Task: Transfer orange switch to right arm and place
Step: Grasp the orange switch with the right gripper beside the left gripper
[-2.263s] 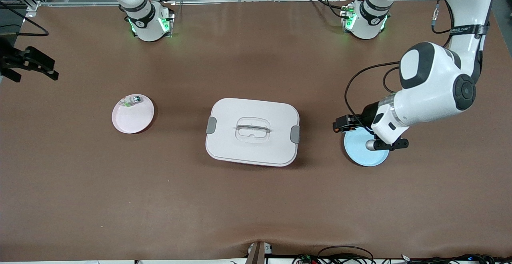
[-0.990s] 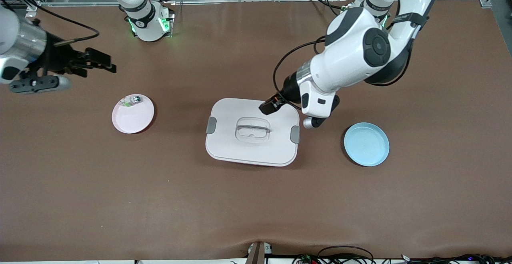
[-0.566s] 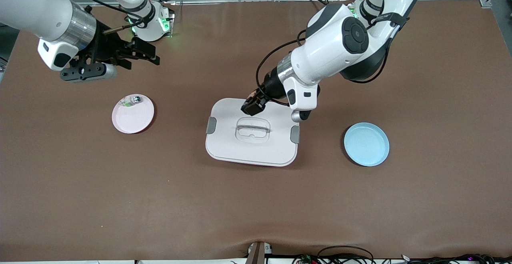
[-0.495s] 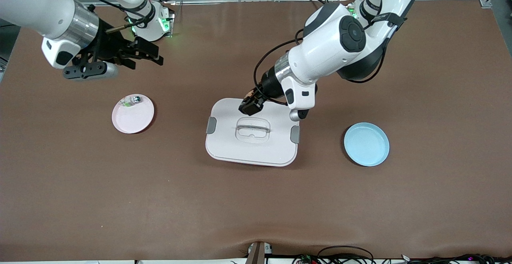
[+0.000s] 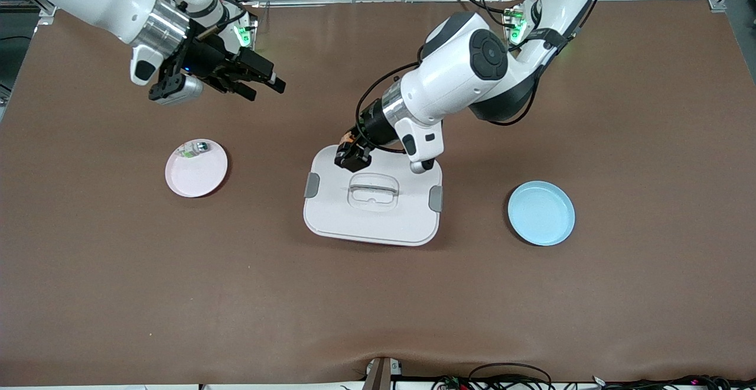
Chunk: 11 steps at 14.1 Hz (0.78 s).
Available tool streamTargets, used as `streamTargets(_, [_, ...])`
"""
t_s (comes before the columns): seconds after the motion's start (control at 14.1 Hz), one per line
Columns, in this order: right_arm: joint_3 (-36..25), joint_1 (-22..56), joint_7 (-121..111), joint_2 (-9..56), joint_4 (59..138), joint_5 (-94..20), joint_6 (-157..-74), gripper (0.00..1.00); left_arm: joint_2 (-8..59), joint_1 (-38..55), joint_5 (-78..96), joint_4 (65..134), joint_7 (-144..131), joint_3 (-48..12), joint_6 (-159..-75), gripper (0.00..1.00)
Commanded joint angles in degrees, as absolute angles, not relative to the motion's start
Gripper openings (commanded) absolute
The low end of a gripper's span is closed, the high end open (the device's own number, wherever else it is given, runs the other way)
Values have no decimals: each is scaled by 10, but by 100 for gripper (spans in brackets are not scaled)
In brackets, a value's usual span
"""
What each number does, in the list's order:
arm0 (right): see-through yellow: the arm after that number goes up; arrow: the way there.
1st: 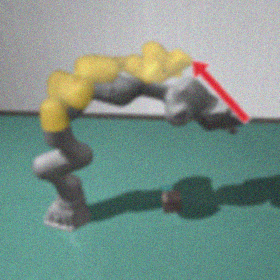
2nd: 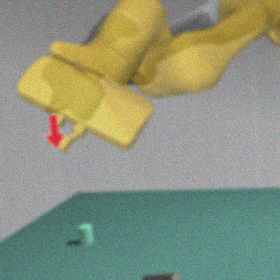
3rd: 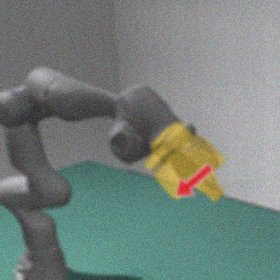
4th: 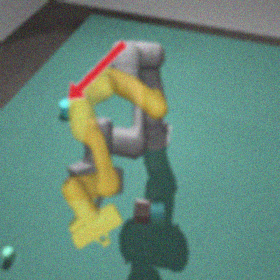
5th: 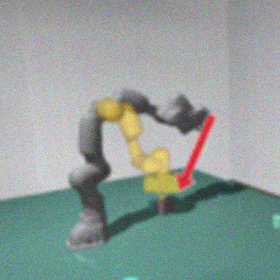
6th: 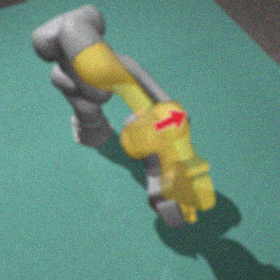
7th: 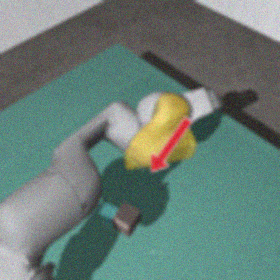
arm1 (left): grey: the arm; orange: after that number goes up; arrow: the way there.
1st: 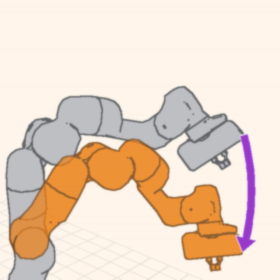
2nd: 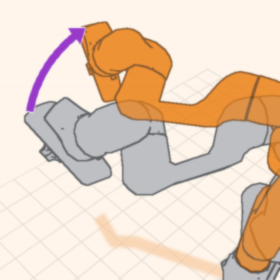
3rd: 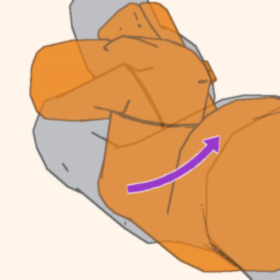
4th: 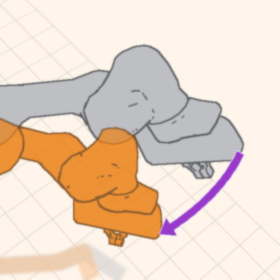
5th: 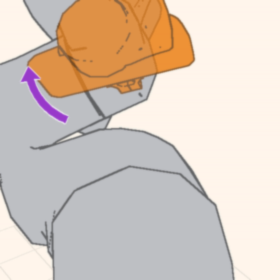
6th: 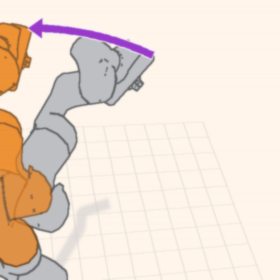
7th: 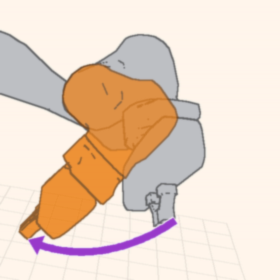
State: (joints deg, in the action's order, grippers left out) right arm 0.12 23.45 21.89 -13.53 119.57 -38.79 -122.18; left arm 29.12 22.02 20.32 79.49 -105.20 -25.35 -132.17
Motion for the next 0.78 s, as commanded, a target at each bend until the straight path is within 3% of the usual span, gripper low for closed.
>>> streamTargets(0.0, [-4,264,226,-151,1238,-442,-1295,100,306,232,213,771,-1095,-256,-1334,0])
streamTargets(0.28, [-4,278,239,-101,1229,-446,-1339,100,305,250,243,764,-1112,-257,-1335,0])
streamTargets(0.71, [-5,276,239,-41,1167,-446,-1333,100,310,270,244,766,-1124,-257,-1336,0])
